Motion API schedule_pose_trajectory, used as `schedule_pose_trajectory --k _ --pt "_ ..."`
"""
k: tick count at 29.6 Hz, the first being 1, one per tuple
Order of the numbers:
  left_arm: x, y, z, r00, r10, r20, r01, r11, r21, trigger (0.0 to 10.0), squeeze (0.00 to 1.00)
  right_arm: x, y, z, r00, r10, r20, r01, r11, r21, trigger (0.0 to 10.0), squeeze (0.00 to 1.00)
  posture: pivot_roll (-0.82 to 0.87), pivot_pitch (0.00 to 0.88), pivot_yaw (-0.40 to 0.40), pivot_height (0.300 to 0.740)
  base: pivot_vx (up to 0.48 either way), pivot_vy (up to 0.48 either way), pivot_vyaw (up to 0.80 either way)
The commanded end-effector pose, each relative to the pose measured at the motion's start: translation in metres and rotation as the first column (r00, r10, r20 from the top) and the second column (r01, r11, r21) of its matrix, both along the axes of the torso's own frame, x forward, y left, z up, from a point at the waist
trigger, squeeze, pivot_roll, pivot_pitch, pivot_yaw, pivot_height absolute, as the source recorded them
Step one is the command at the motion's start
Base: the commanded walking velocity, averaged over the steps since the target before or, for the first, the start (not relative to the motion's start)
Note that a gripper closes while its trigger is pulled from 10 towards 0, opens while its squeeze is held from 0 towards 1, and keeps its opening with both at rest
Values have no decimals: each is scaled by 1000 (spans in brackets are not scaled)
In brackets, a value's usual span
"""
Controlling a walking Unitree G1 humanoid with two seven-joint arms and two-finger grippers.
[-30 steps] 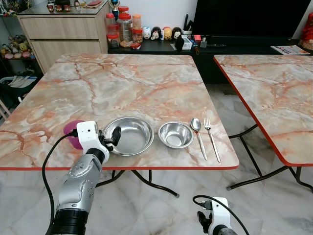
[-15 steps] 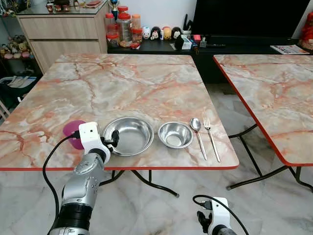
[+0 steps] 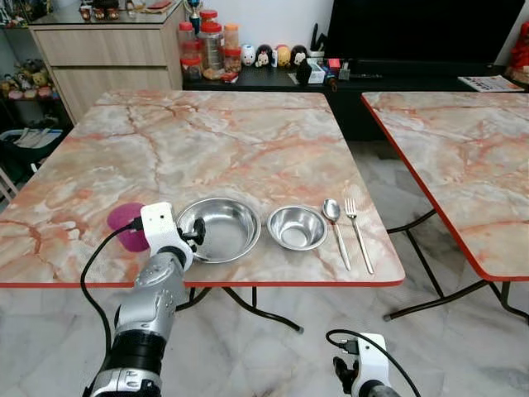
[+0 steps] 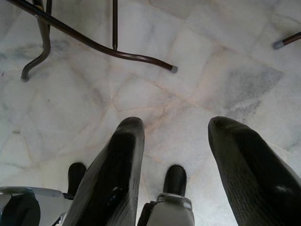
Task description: Setting the table
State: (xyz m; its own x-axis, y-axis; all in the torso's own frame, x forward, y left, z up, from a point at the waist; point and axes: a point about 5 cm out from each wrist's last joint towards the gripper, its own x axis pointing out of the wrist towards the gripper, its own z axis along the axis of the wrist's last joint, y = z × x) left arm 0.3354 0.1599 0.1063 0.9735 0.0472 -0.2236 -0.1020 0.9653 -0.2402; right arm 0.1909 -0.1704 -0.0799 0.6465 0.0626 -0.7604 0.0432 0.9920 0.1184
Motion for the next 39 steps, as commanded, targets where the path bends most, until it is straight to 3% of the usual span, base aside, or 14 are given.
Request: schedule_pose_trajectory --k 1,19,26,31,39 --pt "4 -4 1 1000 4 -9 -4 1000 11 10000 0 0 -3 1 1000 -15 8 15 1000 0 10000 0 82 0 -34 740 0 0 0" --pt "3 4 -1 995 96 -32 -94 994 58 10000 0 -1 -3 0 1000 -21 5 21 1000 5 10000 0 86 0 -39 740 0 0 0" --pt "7 6 17 993 113 28 -113 994 0 10000 0 -1 -3 0 1000 -22 8 22 1000 7 10000 0 91 0 -37 740 0 0 0" --pt "7 8 22 992 118 34 -114 989 -93 10000 0 -1 0 0 1000 -21 8 21 1000 13 10000 0 92 0 -32 740 0 0 0" --pt "1 18 17 993 119 13 -118 993 -24 10000 0 -2 0 -1 1000 -13 4 13 1000 10 10000 0 93 0 -27 740 0 0 0"
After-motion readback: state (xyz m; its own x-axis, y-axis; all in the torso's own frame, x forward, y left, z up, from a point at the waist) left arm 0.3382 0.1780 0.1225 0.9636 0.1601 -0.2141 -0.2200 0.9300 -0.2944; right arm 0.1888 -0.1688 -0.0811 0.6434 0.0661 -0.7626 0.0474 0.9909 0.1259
